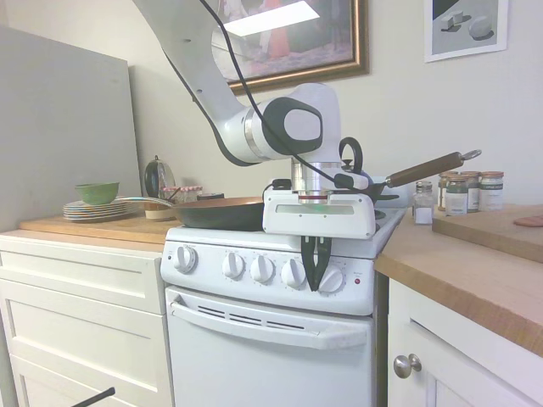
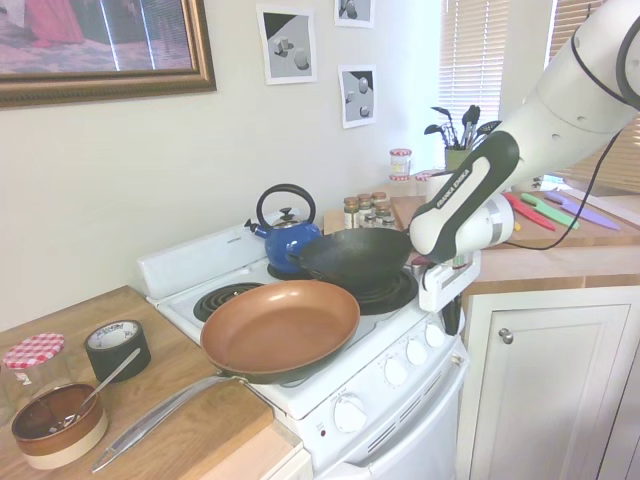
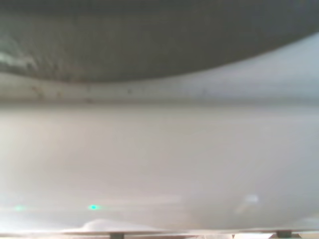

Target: Turn on the stove on the bottom right

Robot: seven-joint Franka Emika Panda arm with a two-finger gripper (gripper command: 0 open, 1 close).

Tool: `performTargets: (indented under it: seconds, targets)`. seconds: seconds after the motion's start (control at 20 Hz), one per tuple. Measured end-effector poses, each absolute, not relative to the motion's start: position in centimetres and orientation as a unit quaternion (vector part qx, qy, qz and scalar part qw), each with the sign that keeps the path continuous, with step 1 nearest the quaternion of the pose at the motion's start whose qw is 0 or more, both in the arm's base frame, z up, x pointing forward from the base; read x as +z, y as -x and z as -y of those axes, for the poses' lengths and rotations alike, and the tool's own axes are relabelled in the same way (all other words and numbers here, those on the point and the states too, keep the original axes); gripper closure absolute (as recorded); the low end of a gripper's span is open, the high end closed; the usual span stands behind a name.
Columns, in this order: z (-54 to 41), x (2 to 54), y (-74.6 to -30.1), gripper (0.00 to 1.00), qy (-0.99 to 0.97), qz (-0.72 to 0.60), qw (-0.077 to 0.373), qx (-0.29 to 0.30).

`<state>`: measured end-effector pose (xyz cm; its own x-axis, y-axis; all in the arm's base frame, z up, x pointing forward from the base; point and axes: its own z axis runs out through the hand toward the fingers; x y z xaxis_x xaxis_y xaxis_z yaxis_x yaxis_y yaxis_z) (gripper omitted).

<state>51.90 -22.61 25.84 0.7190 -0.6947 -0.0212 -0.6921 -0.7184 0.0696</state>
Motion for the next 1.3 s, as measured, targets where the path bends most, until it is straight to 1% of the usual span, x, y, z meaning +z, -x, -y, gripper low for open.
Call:
performTargets:
  seconds: [0.55,1.0,1.3]
  targets:
    - [22.64,25.83,-51.9,1.0,-0.929,0.369,0.032,-0.022]
    - [22.11,25.77,-52.19,1.0,-0.928,0.366,0.057,-0.02]
    - [21.94,25.1,-52.18,1.0,-0.928,0.367,0.061,-0.025]
